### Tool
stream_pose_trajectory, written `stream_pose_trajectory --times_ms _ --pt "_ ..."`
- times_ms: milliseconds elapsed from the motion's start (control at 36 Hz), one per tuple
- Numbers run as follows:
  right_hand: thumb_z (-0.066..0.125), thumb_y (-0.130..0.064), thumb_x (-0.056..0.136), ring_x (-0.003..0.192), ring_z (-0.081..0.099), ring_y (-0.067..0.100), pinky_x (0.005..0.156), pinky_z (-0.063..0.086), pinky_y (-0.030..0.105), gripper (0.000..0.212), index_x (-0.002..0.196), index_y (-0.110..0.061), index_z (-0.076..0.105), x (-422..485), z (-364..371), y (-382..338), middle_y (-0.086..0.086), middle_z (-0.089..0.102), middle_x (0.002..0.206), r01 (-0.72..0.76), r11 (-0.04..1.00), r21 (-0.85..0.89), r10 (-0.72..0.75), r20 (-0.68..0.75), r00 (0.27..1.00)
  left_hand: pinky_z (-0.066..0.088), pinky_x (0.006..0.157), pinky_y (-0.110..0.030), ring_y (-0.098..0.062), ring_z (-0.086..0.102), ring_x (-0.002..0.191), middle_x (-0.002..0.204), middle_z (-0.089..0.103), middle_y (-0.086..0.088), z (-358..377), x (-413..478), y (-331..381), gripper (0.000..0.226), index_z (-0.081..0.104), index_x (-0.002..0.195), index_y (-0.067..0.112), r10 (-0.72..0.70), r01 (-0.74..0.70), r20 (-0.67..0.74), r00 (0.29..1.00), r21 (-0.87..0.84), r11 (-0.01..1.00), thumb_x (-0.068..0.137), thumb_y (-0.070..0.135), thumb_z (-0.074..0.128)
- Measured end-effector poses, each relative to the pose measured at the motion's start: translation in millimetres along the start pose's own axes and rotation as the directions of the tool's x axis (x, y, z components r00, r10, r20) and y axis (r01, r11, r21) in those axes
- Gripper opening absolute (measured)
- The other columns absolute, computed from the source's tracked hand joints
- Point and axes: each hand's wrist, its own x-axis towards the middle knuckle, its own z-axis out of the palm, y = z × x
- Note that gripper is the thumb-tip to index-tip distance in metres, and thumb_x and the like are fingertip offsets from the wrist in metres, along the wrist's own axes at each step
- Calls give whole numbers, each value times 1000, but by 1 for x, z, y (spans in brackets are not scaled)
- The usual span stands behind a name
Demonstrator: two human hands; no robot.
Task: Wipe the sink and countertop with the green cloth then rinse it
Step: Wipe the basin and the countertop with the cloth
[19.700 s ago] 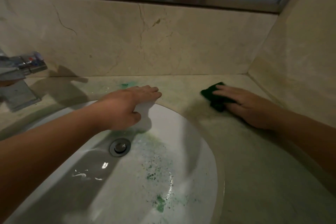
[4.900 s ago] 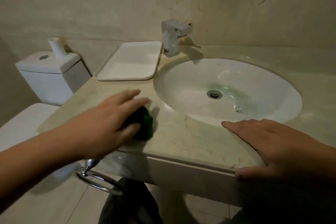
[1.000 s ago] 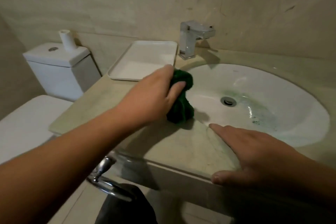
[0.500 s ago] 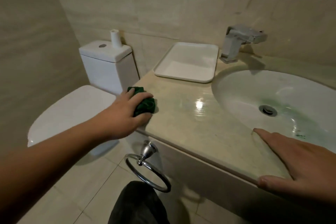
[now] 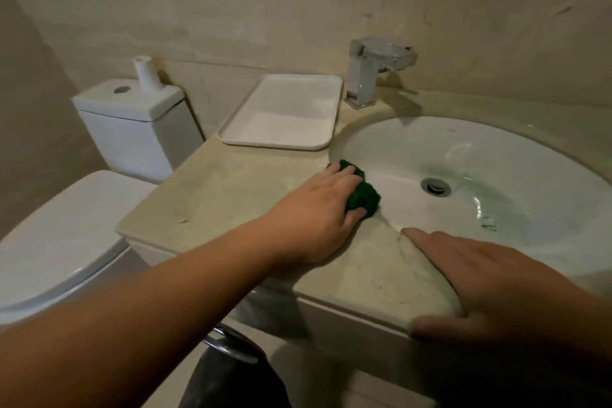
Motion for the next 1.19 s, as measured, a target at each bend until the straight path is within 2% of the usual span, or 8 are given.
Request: stream_pose_trajectory --times_ms 83,333,444,500,556,611,944,1194 --pt "25 -109 58 147 26 6 120 26 28 122 155 -50 -19 -3 -2 0 -22 9 169 -15 1000 25 15 -8 1000 51 100 -40 -23 61 118 135 59 -1 8 15 26 41 49 144 24 69 -69 -9 998 -44 997 105 35 57" --pt "21 -110 56 131 39 0 109 40 32 109 144 -64 -23 -3 1 2 -30 23 159 7 997 74 -6 -24 1000 42 96 -29 -11 55 121 151 56 -1 -83 -70 -58 53 37 158 33 -206 204 -313 927 -42 978 108 33 53" --pt "16 -111 54 126 39 -6 108 39 30 106 141 -67 -25 -1 0 -1 -37 24 150 15 998 64 -12 -36 999 42 94 -32 -12 52 113 147 56 -1 -101 -132 -109 52 38 156 34 -421 430 -189 887 3 903 106 32 56" --pt "12 -112 52 119 40 -10 105 40 27 109 143 -64 -23 0 -1 -3 -39 28 141 16 998 56 -14 -31 999 36 109 -30 -17 48 131 161 43 -4 -84 -155 -121 62 29 162 31 -466 468 -42 884 54 882 106 46 51" --pt "9 -112 51 118 40 -11 105 39 27 109 142 -63 -26 0 -1 -4 -40 27 137 6 999 47 -6 -17 1000 10 127 -32 -23 15 160 176 14 -6 -59 -167 -129 85 10 168 25 -428 418 29 903 168 893 101 73 29" --pt "8 -112 51 121 39 -10 107 38 27 108 140 -64 -29 0 0 -4 -41 24 139 5 999 39 -5 -13 1000 -4 126 -31 -20 -3 163 177 3 -6 -49 -162 -135 96 3 169 24 -405 396 5 914 201 896 94 84 13" --pt "6 -112 49 135 32 -10 111 33 18 108 131 -61 -42 5 1 -2 -40 16 150 3 999 -35 -5 -53 999 1 130 -37 -20 -3 163 178 5 -5 -57 -55 -136 87 8 169 25 -341 322 86 936 177 930 98 74 16" --pt "19 -112 53 119 42 -11 105 42 22 120 154 -53 -10 6 -6 -5 -37 36 140 51 996 77 -45 -76 996 -2 130 -35 -16 -5 163 178 3 0 -47 -31 -115 90 7 169 29 -245 223 126 961 169 960 92 74 17"
